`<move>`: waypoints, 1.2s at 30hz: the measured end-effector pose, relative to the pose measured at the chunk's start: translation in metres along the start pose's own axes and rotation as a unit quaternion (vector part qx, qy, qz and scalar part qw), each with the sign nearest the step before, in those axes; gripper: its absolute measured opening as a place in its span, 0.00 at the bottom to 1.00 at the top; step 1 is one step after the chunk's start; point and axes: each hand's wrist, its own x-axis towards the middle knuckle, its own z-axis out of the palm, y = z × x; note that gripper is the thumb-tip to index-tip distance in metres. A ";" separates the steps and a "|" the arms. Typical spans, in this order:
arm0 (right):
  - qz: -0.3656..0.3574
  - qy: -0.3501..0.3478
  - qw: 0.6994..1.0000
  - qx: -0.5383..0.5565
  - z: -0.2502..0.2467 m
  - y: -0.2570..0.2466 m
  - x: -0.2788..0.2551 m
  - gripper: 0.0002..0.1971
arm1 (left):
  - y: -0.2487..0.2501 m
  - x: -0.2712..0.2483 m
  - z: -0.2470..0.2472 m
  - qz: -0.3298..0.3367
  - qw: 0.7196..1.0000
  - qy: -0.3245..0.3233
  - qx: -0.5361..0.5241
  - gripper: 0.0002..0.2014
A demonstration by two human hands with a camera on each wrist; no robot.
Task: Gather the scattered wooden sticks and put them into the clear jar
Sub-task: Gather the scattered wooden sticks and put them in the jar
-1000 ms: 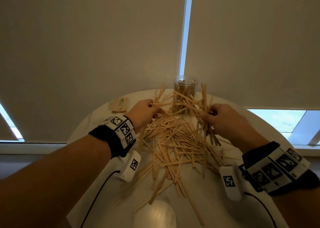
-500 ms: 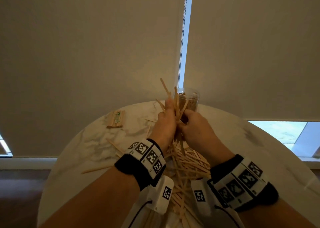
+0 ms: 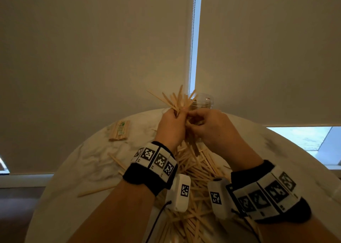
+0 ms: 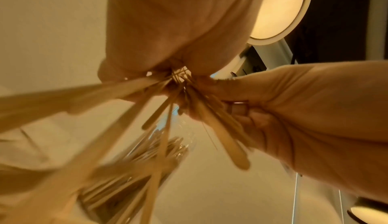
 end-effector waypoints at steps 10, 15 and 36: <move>-0.008 0.073 0.995 -0.065 -0.014 -0.004 0.000 0.07 | -0.005 0.010 0.001 -0.010 0.974 -0.008 -0.227 0.11; -0.045 0.151 0.963 -0.218 -0.043 0.005 0.007 0.26 | 0.008 0.009 -0.004 0.048 0.954 -0.130 -0.266 0.10; 0.081 -0.188 0.975 -0.089 -0.008 -0.005 -0.003 0.23 | 0.022 0.017 -0.015 -0.025 0.891 0.051 -0.451 0.06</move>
